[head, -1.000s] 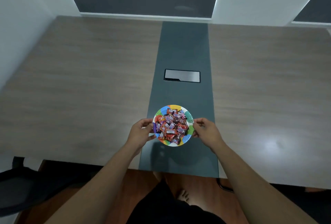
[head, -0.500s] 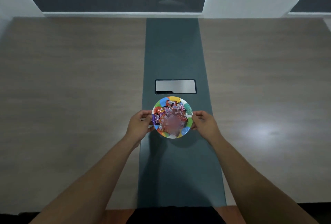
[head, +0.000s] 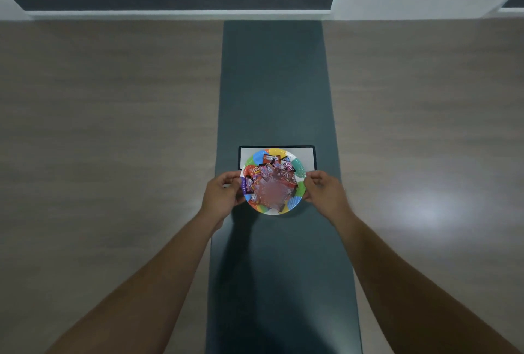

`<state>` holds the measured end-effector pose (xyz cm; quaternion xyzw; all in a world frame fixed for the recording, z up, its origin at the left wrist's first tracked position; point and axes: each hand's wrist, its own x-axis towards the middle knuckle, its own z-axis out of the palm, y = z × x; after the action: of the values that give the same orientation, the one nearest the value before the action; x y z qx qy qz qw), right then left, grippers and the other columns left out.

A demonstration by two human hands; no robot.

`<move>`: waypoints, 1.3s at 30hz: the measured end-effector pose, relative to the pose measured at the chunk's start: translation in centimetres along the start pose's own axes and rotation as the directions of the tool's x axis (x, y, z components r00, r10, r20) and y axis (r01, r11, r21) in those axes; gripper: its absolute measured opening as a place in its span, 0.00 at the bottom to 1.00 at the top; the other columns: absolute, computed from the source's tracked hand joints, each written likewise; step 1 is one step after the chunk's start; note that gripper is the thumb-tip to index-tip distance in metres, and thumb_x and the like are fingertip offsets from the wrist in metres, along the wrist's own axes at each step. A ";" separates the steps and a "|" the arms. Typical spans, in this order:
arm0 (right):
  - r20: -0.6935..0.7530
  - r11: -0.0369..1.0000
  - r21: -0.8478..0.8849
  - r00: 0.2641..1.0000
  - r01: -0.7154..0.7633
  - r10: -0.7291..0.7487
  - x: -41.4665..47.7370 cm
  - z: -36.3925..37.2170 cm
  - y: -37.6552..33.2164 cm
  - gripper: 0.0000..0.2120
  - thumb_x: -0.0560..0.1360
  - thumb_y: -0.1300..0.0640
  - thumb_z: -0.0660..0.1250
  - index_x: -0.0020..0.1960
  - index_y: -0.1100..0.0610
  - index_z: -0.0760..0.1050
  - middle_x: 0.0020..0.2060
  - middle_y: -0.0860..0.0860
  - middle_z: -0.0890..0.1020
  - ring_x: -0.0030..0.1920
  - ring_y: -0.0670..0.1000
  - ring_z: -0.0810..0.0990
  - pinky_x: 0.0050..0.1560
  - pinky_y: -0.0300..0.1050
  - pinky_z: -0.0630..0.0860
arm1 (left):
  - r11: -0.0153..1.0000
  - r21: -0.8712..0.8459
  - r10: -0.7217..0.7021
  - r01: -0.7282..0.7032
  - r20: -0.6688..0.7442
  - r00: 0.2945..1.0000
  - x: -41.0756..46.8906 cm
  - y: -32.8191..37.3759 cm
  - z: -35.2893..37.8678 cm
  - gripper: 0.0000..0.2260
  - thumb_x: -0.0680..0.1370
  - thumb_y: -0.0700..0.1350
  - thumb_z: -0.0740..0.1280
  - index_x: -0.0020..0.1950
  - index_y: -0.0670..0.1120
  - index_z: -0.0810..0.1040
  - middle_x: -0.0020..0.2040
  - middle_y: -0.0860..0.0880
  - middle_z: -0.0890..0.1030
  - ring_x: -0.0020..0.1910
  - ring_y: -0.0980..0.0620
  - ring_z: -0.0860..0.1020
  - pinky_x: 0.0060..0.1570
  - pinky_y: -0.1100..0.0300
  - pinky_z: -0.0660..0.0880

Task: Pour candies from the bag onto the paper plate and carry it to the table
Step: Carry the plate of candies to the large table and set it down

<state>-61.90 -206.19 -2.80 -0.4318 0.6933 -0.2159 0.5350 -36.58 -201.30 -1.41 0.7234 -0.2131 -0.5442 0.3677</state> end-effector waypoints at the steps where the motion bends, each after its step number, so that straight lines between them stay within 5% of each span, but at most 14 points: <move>1: -0.013 1.000 -0.018 1.000 0.000 0.000 0.9 0.2 0.0 0.03 0.83 0.58 0.68 0.54 0.55 0.80 0.47 0.55 0.89 0.38 0.55 0.89 0.51 0.59 0.88 | 1.000 -0.005 -0.010 0.010 -0.004 1.000 1.0 0.2 0.3 0.06 0.86 0.41 0.65 0.57 0.48 0.82 0.56 0.47 0.84 0.52 0.48 0.87 0.48 0.55 0.87; 5: -0.088 0.994 -0.106 0.996 0.012 -0.022 4.6 1.0 0.4 0.04 0.82 0.58 0.68 0.54 0.55 0.81 0.44 0.53 0.89 0.27 0.40 0.84 0.35 0.37 0.82 | 0.999 -0.026 -0.036 0.035 -0.009 0.999 5.0 0.5 1.5 0.06 0.86 0.40 0.66 0.60 0.46 0.83 0.54 0.46 0.86 0.51 0.48 0.87 0.48 0.55 0.87; 7: -0.112 0.991 -0.131 0.993 0.009 -0.024 6.1 1.3 0.4 0.04 0.82 0.59 0.67 0.54 0.54 0.80 0.43 0.53 0.87 0.29 0.41 0.84 0.29 0.30 0.76 | 0.999 -0.033 -0.040 0.040 0.001 0.999 6.7 0.6 2.1 0.06 0.86 0.40 0.66 0.59 0.46 0.82 0.52 0.48 0.86 0.49 0.50 0.86 0.47 0.56 0.87; 11: -0.139 0.989 -0.147 0.990 -0.024 0.003 8.7 1.9 0.7 0.11 0.82 0.56 0.67 0.60 0.58 0.83 0.50 0.56 0.89 0.45 0.57 0.89 0.44 0.47 0.84 | 0.997 -0.040 -0.073 0.073 0.007 0.997 10.0 0.3 3.2 0.06 0.85 0.39 0.68 0.55 0.48 0.83 0.51 0.48 0.86 0.51 0.47 0.86 0.55 0.48 0.86; 14: -0.151 0.985 -0.169 0.989 -0.027 0.001 10.2 2.2 1.0 0.10 0.81 0.56 0.67 0.58 0.57 0.84 0.49 0.55 0.90 0.47 0.58 0.90 0.53 0.59 0.87 | 0.995 -0.049 -0.090 0.090 -0.005 0.996 11.8 -0.2 3.9 0.08 0.85 0.38 0.68 0.52 0.50 0.83 0.50 0.49 0.86 0.50 0.48 0.86 0.56 0.48 0.86; 18: -0.150 0.984 -0.173 0.989 -0.033 0.007 11.9 2.5 1.8 0.05 0.80 0.56 0.68 0.53 0.53 0.83 0.47 0.55 0.90 0.45 0.59 0.90 0.52 0.63 0.87 | 0.997 -0.030 -0.068 0.067 -0.027 0.997 13.1 -1.0 4.3 0.06 0.85 0.37 0.67 0.57 0.46 0.83 0.51 0.46 0.87 0.47 0.50 0.87 0.50 0.54 0.86; 23: -0.169 0.988 -0.149 0.986 -0.030 0.004 12.5 2.7 2.4 0.08 0.78 0.55 0.70 0.55 0.56 0.84 0.46 0.54 0.90 0.44 0.59 0.90 0.51 0.62 0.88 | 0.999 -0.001 -0.033 0.033 -0.045 0.998 13.7 -1.3 4.1 0.06 0.85 0.37 0.68 0.59 0.43 0.83 0.52 0.45 0.87 0.45 0.51 0.87 0.41 0.61 0.86; 29: -0.148 0.981 -0.196 0.989 -0.003 -0.026 12.2 2.4 2.4 0.12 0.78 0.52 0.68 0.56 0.56 0.85 0.46 0.52 0.90 0.45 0.56 0.90 0.51 0.61 0.88 | 0.994 0.107 -0.006 0.011 -0.047 0.999 13.5 -0.9 4.1 0.05 0.85 0.38 0.67 0.57 0.44 0.82 0.54 0.44 0.86 0.47 0.48 0.87 0.46 0.57 0.86; 39: -0.136 0.919 -0.388 0.981 0.074 -0.136 7.8 0.6 3.7 0.13 0.82 0.56 0.69 0.64 0.59 0.83 0.58 0.54 0.87 0.56 0.55 0.87 0.52 0.36 0.71 | 0.959 0.265 0.123 -0.096 -0.087 0.989 10.0 -1.9 2.6 0.08 0.86 0.46 0.67 0.57 0.45 0.84 0.53 0.44 0.88 0.46 0.46 0.87 0.53 0.44 0.87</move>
<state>-63.13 -210.57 -10.20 -0.5455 0.7386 -0.1396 0.3707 -36.03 -207.94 -9.51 0.7794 -0.3032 -0.4526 0.3095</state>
